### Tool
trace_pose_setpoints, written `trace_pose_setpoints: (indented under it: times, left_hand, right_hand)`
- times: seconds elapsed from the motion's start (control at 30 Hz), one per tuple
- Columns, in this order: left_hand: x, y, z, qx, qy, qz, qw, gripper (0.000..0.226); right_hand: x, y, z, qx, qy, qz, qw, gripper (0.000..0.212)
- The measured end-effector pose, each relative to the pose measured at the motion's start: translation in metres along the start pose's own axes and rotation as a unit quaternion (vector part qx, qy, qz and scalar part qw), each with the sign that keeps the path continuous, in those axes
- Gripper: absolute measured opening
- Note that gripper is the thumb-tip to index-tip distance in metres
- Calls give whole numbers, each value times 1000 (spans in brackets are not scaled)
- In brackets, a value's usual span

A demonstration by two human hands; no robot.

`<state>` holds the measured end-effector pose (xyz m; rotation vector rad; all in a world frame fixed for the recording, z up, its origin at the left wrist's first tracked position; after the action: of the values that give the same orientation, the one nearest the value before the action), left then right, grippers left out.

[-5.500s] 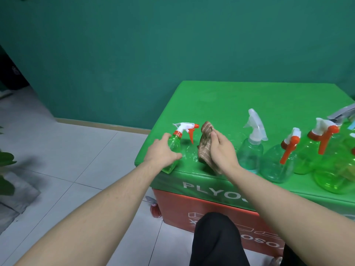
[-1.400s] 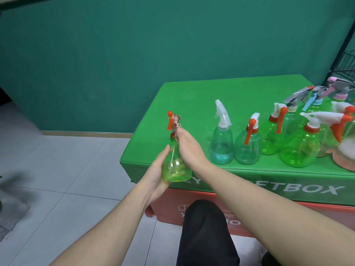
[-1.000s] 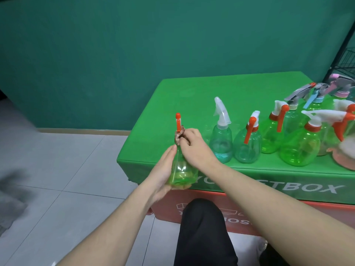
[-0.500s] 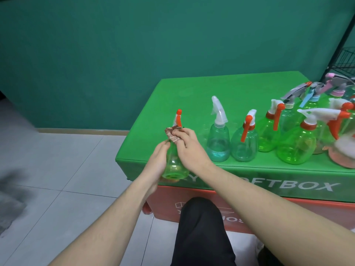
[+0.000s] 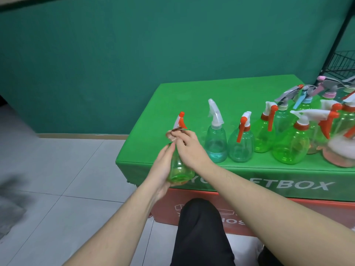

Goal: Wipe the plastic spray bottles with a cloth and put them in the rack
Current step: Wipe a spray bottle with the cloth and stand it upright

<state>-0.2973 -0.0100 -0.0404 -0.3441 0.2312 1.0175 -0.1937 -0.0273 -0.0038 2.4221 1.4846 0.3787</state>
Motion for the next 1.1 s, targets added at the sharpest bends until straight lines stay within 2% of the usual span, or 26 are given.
trace_pose_setpoints:
  times: [0.23, 0.33, 0.4, 0.6, 0.73, 0.83, 0.97, 1.1]
  left_hand:
    - [-4, 0, 7, 3, -22, -8, 1000, 40]
    - [-8, -2, 8, -15, -35, -11, 999, 32]
    - [-7, -4, 7, -21, -49, -3, 999, 37]
    - [-7, -8, 13, -49, -62, 51, 996, 36]
    - [-7, -1, 14, -85, -22, 86, 992, 38]
    - [-4, 5, 9, -97, 6, 88, 991, 49]
    - [0, 9, 11, -124, 2, 87, 988, 57]
    - [4, 6, 3, -150, 13, 72, 986, 74]
  right_hand:
    - [-5, 4, -14, -16, 30, 7, 999, 44]
    - [-6, 8, -8, -30, -17, -3, 999, 38]
    - [-9, 12, -6, -37, -27, 9, 999, 33]
    - [-23, 17, -20, -10, 63, 23, 998, 40]
    - [-40, 14, -20, -11, 114, 23, 993, 38]
    - [-55, 11, -13, -43, 151, 22, 987, 37]
    - [-74, 5, -3, -74, 208, 15, 975, 37]
    - [-70, 4, 4, -80, 216, 30, 973, 34]
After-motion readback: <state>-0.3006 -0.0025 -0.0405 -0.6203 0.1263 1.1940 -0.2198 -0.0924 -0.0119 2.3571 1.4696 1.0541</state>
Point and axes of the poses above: each hand's wrist, its own x-axis towards the middle knuckle, its own y-axis out of the back of the hand, z = x × y, the point moved 7 cm from there along x, towards the middle knuckle
